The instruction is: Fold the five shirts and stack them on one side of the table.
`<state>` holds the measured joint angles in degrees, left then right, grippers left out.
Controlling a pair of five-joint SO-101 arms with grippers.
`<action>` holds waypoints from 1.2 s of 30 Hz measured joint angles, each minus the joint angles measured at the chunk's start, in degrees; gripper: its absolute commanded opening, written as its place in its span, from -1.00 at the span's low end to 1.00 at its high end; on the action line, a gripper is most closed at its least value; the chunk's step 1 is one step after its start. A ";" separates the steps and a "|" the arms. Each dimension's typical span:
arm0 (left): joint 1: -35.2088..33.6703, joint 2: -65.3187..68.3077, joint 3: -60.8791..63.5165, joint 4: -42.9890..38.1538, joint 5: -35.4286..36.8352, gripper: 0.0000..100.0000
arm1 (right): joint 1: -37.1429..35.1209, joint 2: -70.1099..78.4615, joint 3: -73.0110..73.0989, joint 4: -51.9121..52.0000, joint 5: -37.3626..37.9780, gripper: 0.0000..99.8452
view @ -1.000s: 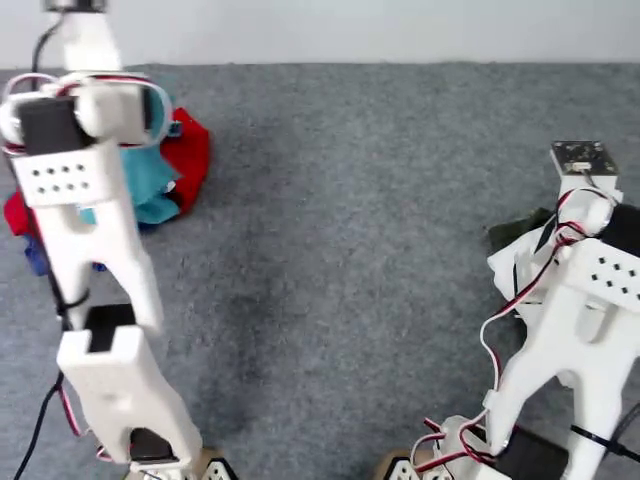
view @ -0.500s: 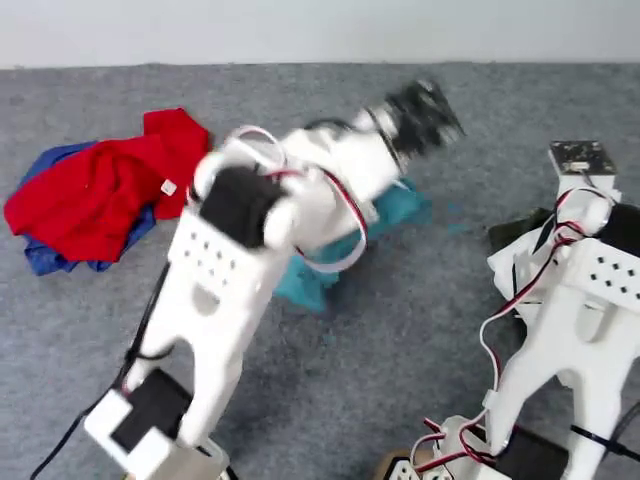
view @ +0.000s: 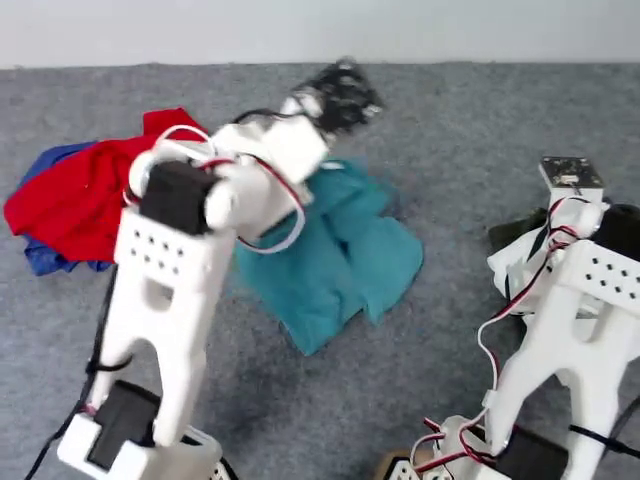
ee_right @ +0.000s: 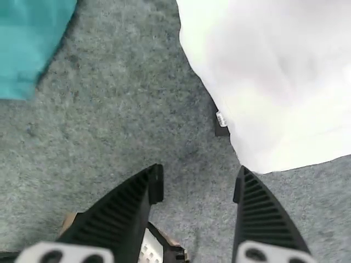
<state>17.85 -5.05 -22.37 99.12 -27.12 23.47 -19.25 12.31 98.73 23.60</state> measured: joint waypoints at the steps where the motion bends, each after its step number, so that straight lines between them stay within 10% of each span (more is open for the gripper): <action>1: -2.20 0.00 3.16 -0.97 0.00 -0.97 | 0.00 0.00 0.00 -0.26 0.00 -0.57; 14: -18.73 -0.09 31.65 -20.40 0.26 -0.97 | -14.51 0.00 1.58 -1.49 0.09 -0.57; 36: -22.51 -0.70 25.76 -0.09 5.89 -0.68 | -16.44 0.00 6.42 -3.78 0.09 -0.57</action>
<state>-4.66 -5.76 3.38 99.03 -21.23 7.03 -19.25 18.73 94.95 23.69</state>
